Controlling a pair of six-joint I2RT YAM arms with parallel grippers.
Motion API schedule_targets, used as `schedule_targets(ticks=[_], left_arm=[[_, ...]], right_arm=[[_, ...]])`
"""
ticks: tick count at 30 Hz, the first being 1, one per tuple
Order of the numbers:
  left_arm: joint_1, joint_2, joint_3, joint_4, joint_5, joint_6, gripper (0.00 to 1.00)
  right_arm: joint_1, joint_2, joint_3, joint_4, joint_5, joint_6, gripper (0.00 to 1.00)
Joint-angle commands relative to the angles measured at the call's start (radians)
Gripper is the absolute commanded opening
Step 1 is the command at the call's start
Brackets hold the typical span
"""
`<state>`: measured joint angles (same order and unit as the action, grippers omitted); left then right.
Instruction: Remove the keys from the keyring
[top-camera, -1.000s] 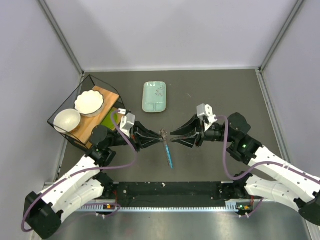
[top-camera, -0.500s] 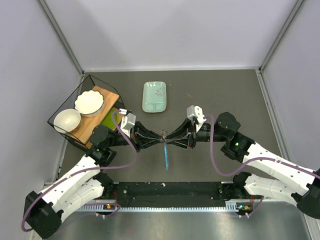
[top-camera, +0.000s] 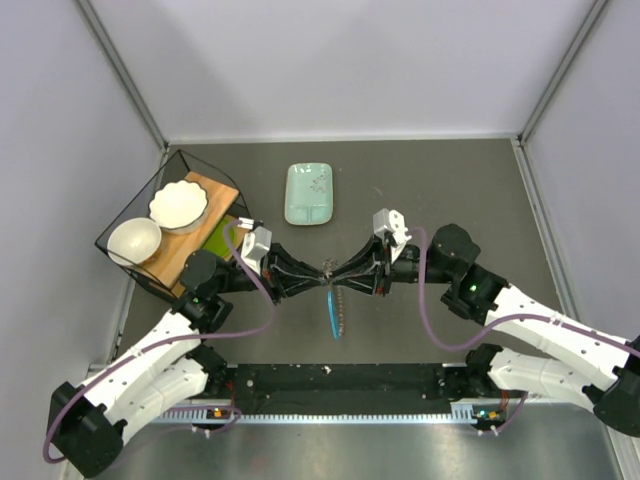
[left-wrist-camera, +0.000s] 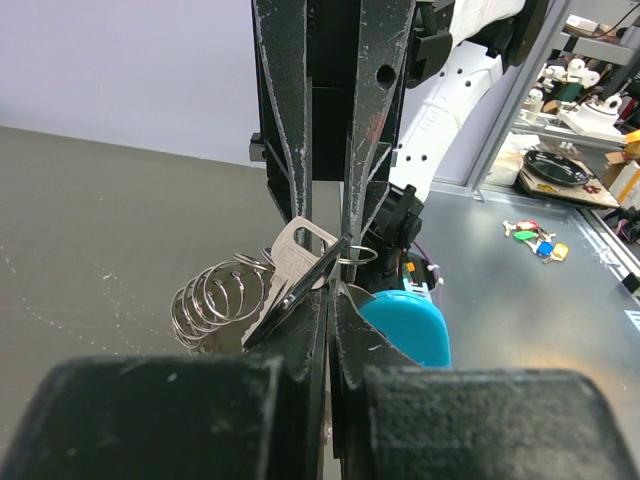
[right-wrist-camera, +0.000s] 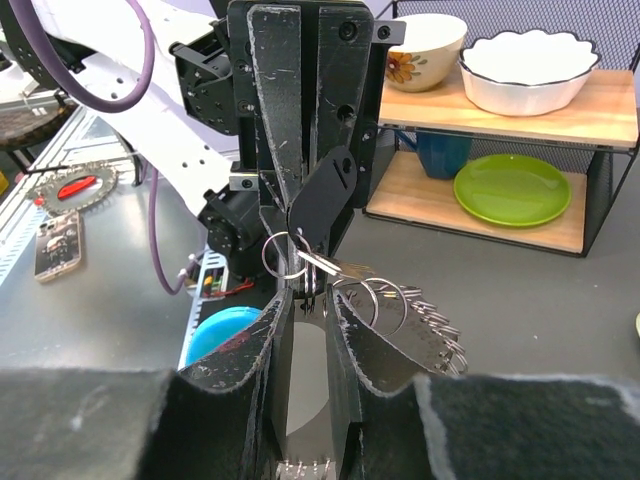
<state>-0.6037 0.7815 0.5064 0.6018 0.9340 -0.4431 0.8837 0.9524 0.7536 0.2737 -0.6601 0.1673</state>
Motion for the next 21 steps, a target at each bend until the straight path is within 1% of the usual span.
schedule_targets(ticks=[1, 14, 16, 18, 21], left_arm=[[-0.004, 0.004, 0.009, 0.069, 0.003, 0.007, 0.00], [-0.004, 0.007, 0.007, 0.073, 0.000, 0.011, 0.00], [-0.004, 0.007, 0.009, 0.073, 0.002, 0.009, 0.00], [-0.004, 0.007, 0.007, 0.073, 0.000, 0.006, 0.00], [-0.004, 0.007, 0.014, 0.059, -0.020, 0.001, 0.00]], right_arm=[[0.017, 0.008, 0.055, 0.059, 0.014, 0.029, 0.19], [0.020, 0.031, 0.075, 0.090, 0.007, 0.100, 0.19], [0.021, 0.031, 0.076, 0.090, 0.007, 0.100, 0.12], [0.023, 0.034, 0.075, 0.088, 0.004, 0.094, 0.00], [0.024, 0.026, 0.058, 0.111, 0.005, 0.092, 0.00]])
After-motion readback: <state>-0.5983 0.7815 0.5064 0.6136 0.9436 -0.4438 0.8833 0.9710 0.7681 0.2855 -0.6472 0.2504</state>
